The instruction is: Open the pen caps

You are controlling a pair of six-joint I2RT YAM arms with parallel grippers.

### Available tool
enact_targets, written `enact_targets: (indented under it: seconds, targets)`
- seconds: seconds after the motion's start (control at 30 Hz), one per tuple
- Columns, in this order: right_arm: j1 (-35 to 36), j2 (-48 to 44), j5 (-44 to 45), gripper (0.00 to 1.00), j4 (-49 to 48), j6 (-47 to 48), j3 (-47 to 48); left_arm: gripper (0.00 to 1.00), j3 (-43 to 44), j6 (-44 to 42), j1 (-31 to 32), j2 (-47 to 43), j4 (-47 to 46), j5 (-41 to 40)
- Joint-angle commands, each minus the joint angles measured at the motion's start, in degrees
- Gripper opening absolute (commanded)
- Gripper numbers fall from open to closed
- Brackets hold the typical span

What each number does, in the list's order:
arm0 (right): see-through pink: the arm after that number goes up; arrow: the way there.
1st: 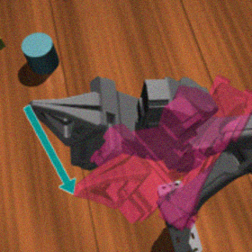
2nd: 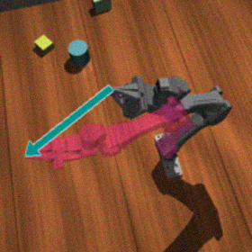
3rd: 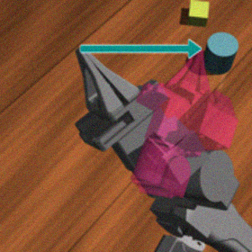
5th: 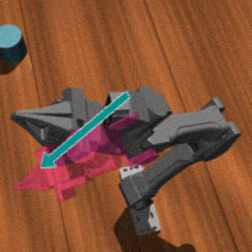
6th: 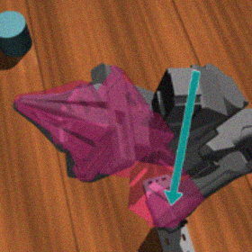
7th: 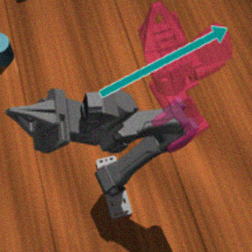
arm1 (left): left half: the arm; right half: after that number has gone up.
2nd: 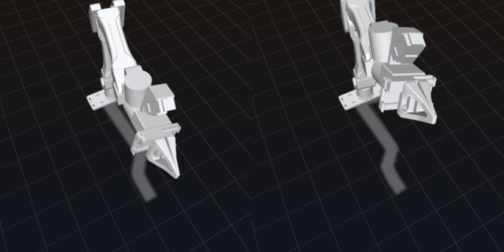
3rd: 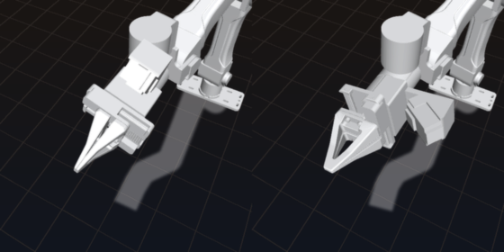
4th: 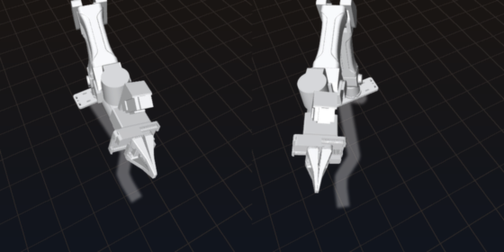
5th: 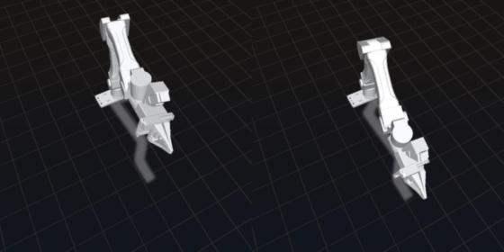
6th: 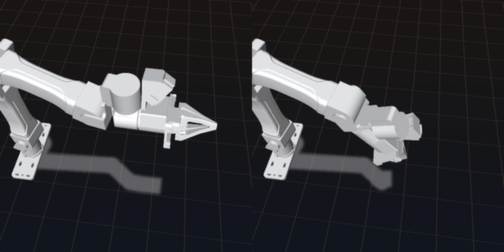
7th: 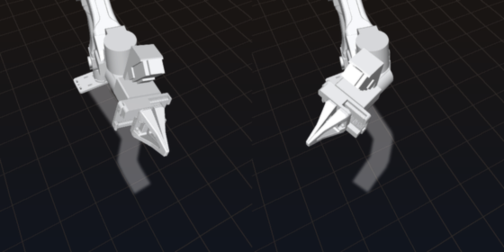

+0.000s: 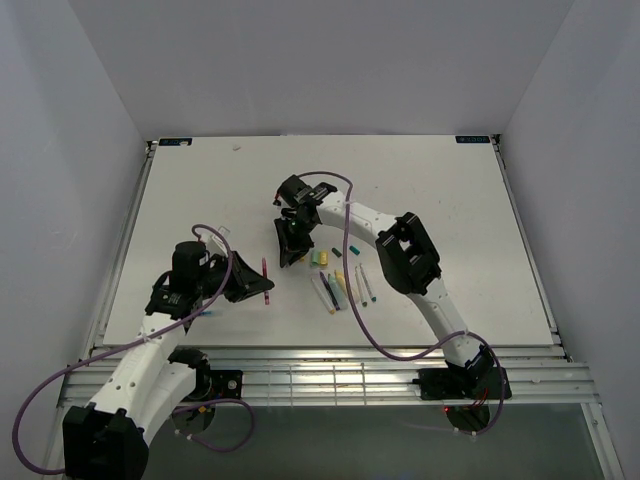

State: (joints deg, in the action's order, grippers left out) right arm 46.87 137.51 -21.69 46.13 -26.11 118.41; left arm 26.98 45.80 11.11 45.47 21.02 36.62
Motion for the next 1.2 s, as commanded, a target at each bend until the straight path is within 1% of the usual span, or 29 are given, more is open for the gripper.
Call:
enact_targets:
  seconds: [0.0,0.13,0.3,0.53,0.67,0.83,0.93,1.03,1.13,1.17]
  targets:
    - [-0.38,1.26,0.60,0.18,-0.43,0.88,2.79,0.00,-0.70,0.60,0.22,-0.47,-0.89,1.17]
    - [-0.47,2.85,1.39,0.18,0.63,0.80,4.98,0.00,-1.41,0.43,0.22,1.80,-0.80,2.05]
    - [-0.64,3.29,2.79,0.22,1.42,0.62,5.69,0.00,-1.32,-0.97,0.92,6.46,-0.80,3.19]
    - [-1.26,3.11,2.80,0.32,1.68,0.97,4.64,0.00,0.44,-1.59,3.12,11.21,-0.27,-0.93]
    - [-1.34,3.03,2.80,0.38,1.77,1.23,4.81,0.03,1.40,-1.50,4.53,12.44,-0.36,-2.60]
    - [-1.43,2.50,2.80,0.39,1.95,1.41,6.74,0.06,1.50,-0.28,6.64,13.50,-1.41,-4.10]
    - [-1.69,0.66,2.80,0.40,2.38,1.32,9.28,0.06,0.53,1.56,8.22,14.20,-2.99,-5.15]
    - [-2.83,-3.29,2.27,0.41,2.91,0.53,10.26,0.08,-0.26,4.37,10.33,15.34,-5.80,-7.43]
    - [-5.20,-9.88,2.01,0.43,3.88,-0.61,8.51,0.09,-0.18,6.23,13.05,17.54,-8.18,-10.33]
    - [-5.91,-13.81,2.01,0.45,4.23,-0.87,6.24,0.10,0.43,7.36,13.75,18.33,-8.53,-11.30]
